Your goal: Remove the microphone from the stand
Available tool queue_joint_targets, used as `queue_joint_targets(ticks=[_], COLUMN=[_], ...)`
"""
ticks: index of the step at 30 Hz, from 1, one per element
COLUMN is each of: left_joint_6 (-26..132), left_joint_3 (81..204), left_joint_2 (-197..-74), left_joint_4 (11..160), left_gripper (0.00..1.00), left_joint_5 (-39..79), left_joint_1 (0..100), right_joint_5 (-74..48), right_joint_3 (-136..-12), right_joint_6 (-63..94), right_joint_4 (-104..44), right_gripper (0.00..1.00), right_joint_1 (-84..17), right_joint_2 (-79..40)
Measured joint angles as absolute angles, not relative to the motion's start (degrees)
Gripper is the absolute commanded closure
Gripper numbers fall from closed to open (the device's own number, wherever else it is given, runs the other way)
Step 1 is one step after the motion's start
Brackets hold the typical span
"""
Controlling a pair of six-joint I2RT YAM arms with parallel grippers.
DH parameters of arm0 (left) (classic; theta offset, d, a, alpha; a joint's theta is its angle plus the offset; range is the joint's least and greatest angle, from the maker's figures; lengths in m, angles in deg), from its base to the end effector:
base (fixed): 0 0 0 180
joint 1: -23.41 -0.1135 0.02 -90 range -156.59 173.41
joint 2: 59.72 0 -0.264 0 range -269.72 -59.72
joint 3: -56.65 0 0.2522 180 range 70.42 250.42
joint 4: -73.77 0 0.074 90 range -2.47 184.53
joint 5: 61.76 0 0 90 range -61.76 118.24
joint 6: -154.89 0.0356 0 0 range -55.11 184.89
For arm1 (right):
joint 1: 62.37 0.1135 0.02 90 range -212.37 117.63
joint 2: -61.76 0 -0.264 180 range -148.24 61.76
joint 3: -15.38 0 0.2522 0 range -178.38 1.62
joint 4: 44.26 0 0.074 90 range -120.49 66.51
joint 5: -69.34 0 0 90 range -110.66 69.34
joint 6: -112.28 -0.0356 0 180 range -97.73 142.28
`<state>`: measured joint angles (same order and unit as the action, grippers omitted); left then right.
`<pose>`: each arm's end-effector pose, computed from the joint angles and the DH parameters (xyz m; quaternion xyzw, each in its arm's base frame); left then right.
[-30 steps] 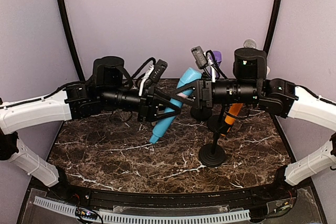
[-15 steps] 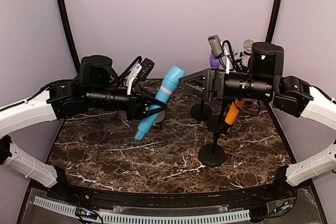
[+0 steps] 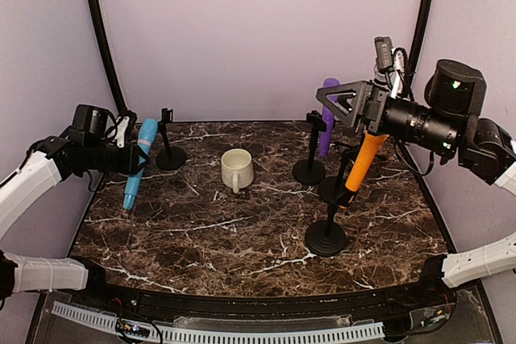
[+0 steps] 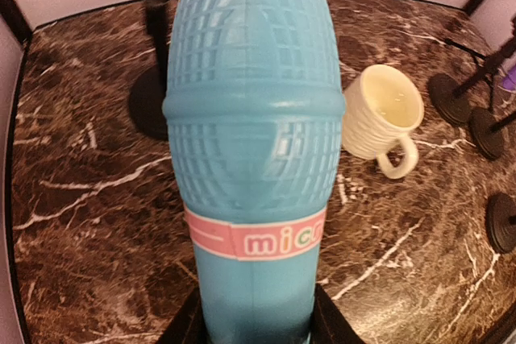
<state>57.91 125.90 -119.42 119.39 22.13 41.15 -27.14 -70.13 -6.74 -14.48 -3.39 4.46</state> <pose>0.2121 -0.0718 0.3189 0.1075 0.8838 -0.1433 0.4321 0.1111 0.1770 0.4519 -0.1469 0.7015 0.4545 0.5290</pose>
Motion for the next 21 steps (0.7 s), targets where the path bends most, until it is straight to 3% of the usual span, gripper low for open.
queue_joint_targets(ticks=[9,21], left_joint_6=[59.55,63.02], left_joint_3=[122.12,128.83], left_joint_2=[-127.86,-152.39], left_joint_4=[118.64,113.68], left_gripper=[1.0,1.0], left_joint_5=[19.15,19.39], left_joint_1=[18.0,13.55], right_joint_5=[-31.66,-33.32], right_joint_3=[-70.13,-67.72], right_joint_6=[-7.83,-9.52], right_joint_4=[-13.24,-13.48], right_gripper=[0.05,0.05], right_joint_1=[-3.39,-3.39], right_joint_2=[5.66,7.43])
